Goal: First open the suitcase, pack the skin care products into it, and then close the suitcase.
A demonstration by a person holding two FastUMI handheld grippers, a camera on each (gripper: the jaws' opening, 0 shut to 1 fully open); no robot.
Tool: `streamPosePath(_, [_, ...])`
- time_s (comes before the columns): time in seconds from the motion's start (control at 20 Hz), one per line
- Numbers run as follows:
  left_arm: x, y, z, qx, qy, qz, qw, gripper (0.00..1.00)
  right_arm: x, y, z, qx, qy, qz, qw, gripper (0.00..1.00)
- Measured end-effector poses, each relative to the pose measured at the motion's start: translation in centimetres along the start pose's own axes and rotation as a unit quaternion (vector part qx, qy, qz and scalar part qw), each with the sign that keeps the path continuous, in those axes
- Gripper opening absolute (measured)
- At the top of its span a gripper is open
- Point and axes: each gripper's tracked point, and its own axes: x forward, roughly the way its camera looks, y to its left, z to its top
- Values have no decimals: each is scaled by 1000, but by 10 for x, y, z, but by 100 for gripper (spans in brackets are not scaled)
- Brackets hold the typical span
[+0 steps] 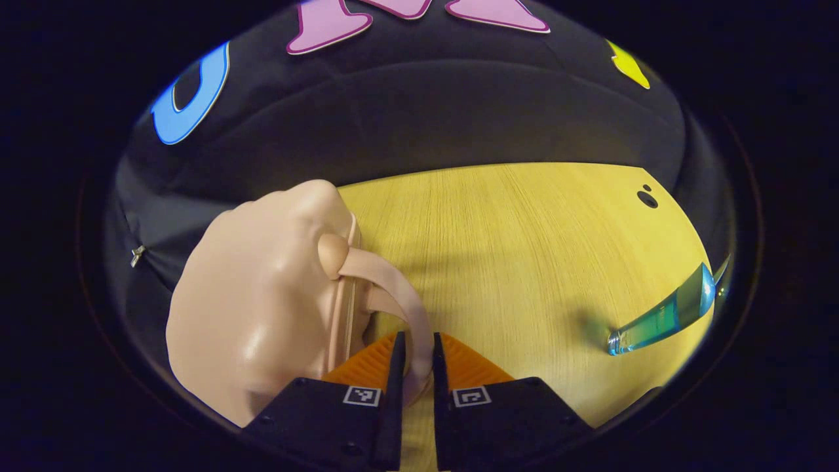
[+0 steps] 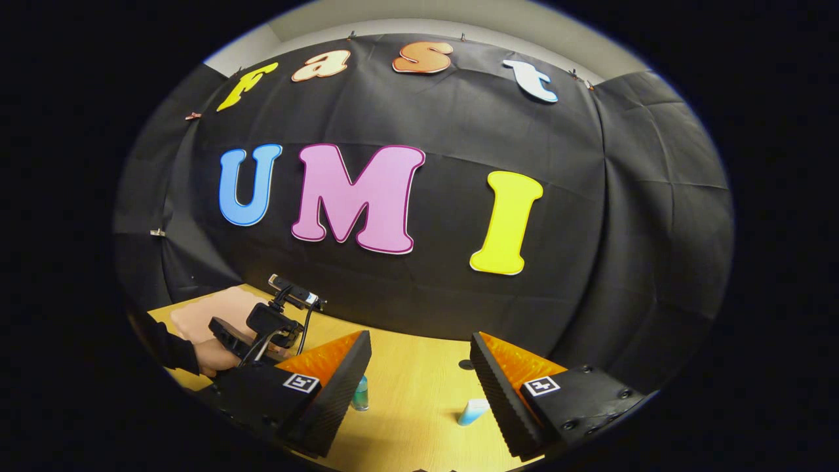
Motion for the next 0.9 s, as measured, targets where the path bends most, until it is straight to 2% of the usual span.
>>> streamPosePath(0.25, [-31, -3, 26, 15, -29, -46, 998, 8, -4, 6, 7, -10, -1, -16, 1000, 96])
streamPosePath(0.45, [-80, 18, 53, -27, -33, -102, 994, 7, -10, 29, 17, -6, -9, -20, 1000, 96])
streamPosePath(0.6, [-126, 68, 95, -30, -72, -114, 991, 7, -16, 55, 22, -2, -11, -9, 1000, 96])
streamPosePath(0.75, [-162, 144, 125, -47, -97, -115, 987, 7, -20, 84, 24, 3, -9, 8, 1000, 96])
streamPosePath(0.9, [-175, 238, 137, -51, -111, -81, 989, 7, -23, 107, 29, 7, -8, 21, 1000, 96])
